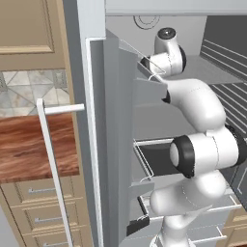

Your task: Take the cheese, fish, and avocado from the fridge and place them on the plate on the dining counter to create an appetizer plate.

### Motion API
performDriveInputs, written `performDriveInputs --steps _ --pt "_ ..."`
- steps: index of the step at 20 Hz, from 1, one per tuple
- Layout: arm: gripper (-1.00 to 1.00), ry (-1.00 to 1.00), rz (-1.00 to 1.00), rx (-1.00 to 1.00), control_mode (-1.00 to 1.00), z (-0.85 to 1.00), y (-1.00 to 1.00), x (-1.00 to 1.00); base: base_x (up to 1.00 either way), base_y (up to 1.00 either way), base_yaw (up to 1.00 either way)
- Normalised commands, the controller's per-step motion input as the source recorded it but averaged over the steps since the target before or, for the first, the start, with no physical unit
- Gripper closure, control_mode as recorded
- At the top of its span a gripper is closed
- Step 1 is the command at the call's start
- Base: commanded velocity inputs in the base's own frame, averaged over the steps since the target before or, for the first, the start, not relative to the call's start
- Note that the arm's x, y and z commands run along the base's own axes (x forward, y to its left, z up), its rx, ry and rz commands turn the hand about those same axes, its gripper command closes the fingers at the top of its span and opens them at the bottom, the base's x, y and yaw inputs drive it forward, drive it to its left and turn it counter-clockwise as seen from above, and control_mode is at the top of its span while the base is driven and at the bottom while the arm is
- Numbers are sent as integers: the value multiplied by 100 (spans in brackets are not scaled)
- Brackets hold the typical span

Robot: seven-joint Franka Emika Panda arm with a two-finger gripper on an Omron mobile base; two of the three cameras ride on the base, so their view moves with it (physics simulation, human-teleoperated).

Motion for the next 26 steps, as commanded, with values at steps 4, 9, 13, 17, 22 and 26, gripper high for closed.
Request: performDriveInputs --steps 4,9,13,17,22,26 --pt "100 -11 -1 0 -100 -13 -4 2 0 0 0" --pt "100 -3 0 0 -100 -1 -1 5 0 0 0" --pt "100 2 0 0 -100 0 -10 -59 0 0 0" --pt "100 6 3 0 -100 3 -6 -100 0 0 0" --pt "100 0 11 0 -100 0 -14 -100 0 0 0" --pt "100 0 16 0 -100 0 -13 -100 0 0 0"
